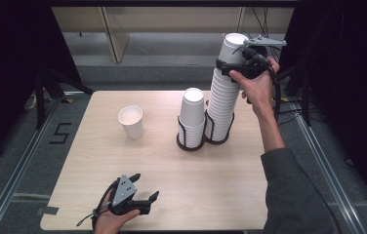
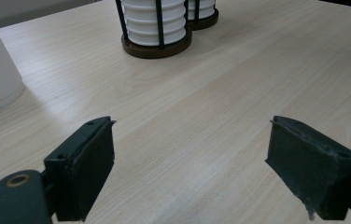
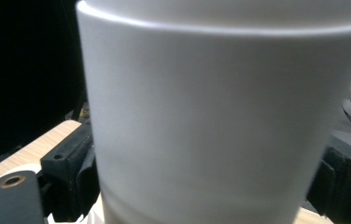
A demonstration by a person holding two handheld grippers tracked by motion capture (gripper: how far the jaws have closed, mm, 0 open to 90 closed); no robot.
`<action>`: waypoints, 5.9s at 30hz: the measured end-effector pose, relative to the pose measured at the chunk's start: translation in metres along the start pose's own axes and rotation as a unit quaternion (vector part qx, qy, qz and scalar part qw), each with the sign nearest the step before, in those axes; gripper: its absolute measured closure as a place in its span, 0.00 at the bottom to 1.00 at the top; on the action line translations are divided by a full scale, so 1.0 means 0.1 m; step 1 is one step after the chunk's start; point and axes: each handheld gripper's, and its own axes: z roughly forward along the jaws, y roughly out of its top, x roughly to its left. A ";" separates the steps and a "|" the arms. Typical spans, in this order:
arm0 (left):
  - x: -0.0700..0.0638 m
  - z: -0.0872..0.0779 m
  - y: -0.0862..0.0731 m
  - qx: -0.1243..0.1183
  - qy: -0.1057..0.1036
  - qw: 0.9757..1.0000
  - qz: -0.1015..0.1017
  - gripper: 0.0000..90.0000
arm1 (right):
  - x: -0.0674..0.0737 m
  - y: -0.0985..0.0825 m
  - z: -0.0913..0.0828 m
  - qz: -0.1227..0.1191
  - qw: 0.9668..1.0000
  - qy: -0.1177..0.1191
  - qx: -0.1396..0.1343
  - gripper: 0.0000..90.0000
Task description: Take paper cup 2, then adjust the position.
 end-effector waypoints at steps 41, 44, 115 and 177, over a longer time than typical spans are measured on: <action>0.00 0.02 -0.01 0.009 -0.006 1.000 0.007 0.16 | 0.01 0.66 -0.94 -0.019 0.997 -0.014 -0.074 0.18; 0.00 0.04 -0.02 0.008 -0.006 1.000 0.004 0.16 | -0.02 0.57 -1.06 -0.017 0.997 -0.005 -0.071 0.18; 0.03 0.03 -0.06 0.004 0.011 1.000 0.005 0.16 | 1.29 -2.19 -0.44 -0.068 0.969 0.228 0.073 0.18; -0.37 0.21 0.16 -0.108 -0.068 0.992 -0.011 0.08 | 2.04 -2.27 -0.41 -0.044 0.946 0.316 0.061 0.15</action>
